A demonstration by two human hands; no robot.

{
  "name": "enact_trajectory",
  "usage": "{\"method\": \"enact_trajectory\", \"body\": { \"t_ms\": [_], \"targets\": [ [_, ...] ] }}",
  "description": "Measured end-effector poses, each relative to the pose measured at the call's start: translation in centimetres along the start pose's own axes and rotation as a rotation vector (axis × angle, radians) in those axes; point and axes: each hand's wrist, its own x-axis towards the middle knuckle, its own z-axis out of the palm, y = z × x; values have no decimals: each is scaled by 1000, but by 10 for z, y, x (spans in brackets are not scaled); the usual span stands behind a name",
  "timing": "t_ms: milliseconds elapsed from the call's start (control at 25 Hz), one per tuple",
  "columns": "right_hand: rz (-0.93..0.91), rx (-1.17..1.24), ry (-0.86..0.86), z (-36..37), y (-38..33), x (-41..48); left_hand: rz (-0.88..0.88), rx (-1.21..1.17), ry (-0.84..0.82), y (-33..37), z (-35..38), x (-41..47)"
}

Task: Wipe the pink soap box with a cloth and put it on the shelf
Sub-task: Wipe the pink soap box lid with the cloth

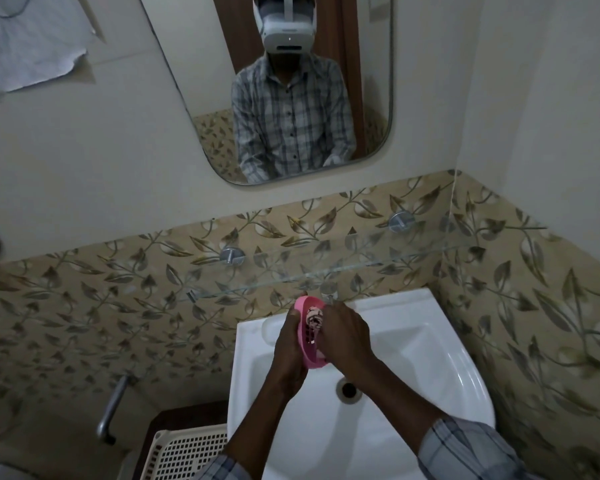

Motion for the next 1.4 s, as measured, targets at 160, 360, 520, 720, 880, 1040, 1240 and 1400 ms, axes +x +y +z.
{"method": "enact_trajectory", "body": {
  "t_ms": [160, 360, 520, 720, 880, 1040, 1240, 1400],
  "targets": [
    [203, 476, -188, 3, -1, -2, 57, -40, 12, -18, 1, -3],
    [-772, 119, -48, -7, 34, -13, -114, -39, -18, -7, -18, 4],
    [-649, 72, 119, 23, 25, -30, -226, 66, -53, 13, -17, 14],
    [-923, -83, 258, 22, 53, -16, -285, 83, -74, 13, -27, 10],
    [-986, 52, 284, 30, 60, -8, -363, -1, -136, 17, -21, 11],
    [-957, 149, 285, 25, 62, 1, -373, -66, -194, 24, -23, 14],
    [-981, 154, 283, 24, 57, 3, -397, -85, -223, 25, -26, 16],
    [-965, 212, 231, 17, 59, 8, -377, -49, -204, 27, -27, 16]
  ]
}}
